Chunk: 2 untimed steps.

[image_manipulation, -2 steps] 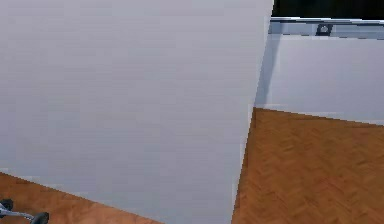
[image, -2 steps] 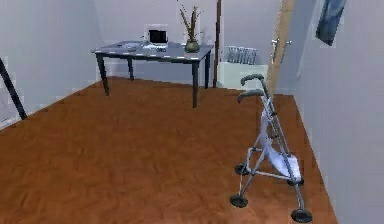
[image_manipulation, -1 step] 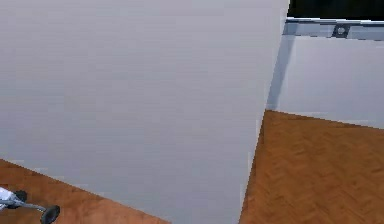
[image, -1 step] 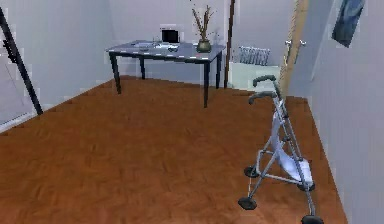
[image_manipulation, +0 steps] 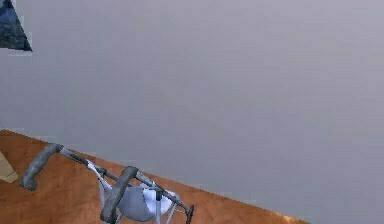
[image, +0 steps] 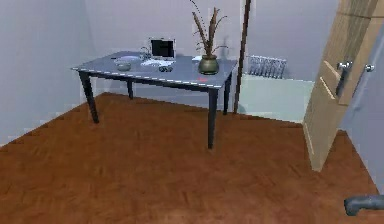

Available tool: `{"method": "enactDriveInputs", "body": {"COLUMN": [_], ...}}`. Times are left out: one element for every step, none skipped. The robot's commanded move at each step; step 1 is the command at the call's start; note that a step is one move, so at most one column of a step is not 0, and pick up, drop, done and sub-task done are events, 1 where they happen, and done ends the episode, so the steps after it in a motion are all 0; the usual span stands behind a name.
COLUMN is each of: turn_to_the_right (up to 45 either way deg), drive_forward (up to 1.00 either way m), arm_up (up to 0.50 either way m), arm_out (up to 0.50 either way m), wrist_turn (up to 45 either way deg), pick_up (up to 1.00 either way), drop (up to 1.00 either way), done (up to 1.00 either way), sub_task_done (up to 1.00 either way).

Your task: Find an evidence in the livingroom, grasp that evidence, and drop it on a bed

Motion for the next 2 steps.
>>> {"method": "enactDriveInputs", "body": {"turn_to_the_right": [-3.0,0.0], "drive_forward": [0.0,0.1], "arm_up": [0.0,0.0], "arm_out": [0.0,0.0], "wrist_turn": [0.0,0.0], "pick_up": [0.0,0.0], "drop": [0.0,0.0], "done": [0.0,0.0], "sub_task_done": [0.0,0.0]}}
